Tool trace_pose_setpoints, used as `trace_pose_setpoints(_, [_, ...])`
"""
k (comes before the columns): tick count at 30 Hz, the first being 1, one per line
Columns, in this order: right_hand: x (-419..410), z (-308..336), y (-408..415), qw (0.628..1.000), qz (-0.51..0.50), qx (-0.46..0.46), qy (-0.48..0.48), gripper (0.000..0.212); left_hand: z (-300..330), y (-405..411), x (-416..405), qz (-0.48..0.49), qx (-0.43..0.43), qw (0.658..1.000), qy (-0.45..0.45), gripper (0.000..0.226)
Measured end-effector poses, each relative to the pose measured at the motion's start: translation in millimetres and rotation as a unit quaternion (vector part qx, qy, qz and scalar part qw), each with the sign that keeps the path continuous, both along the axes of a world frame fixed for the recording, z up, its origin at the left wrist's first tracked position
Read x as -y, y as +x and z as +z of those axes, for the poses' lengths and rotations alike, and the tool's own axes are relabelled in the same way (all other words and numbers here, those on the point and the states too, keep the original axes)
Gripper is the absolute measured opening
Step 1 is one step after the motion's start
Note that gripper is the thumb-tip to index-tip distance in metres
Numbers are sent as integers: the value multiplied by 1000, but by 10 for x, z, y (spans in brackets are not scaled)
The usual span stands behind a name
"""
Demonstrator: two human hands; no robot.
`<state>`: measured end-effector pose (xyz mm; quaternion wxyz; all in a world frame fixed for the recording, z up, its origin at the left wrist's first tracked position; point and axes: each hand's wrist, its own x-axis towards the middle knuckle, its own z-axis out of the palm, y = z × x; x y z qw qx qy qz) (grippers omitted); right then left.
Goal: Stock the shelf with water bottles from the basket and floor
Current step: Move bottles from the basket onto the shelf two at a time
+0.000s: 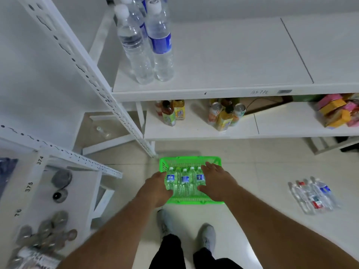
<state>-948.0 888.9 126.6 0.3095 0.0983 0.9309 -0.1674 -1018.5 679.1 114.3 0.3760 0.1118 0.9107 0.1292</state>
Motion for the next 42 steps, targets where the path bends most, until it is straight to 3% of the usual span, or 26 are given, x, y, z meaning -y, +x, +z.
trace_pose_setpoints(8, [228,-728,43,991,-79,103,-22,81,-866,-157,153,21,101,994,23,82])
trace_pose_setpoints(17, [302,-1711,-338,971,-184,135,-68,79,-1963,-448,69,116,159,978,73,80])
trace_pose_setpoints(24, [60,-3265,-643,935,-289,160,-130,77,-3388,-481,-235,256,183,943,105,77])
trace_pose_setpoints(28, [-91,-4397,-759,913,-344,162,-148,73,-4323,-436,-405,285,178,938,86,65])
trace_pose_setpoints(34, [-207,-5876,-925,884,-404,158,-173,29,-5683,-378,-581,307,179,933,64,65])
trace_pose_setpoints(39, [-269,-6596,-1179,883,-404,140,-196,26,-6439,-354,-718,314,188,928,67,70])
trace_pose_setpoints(42, [-306,-6851,-1287,884,-405,152,-178,50,-6748,-374,-777,308,193,930,55,70])
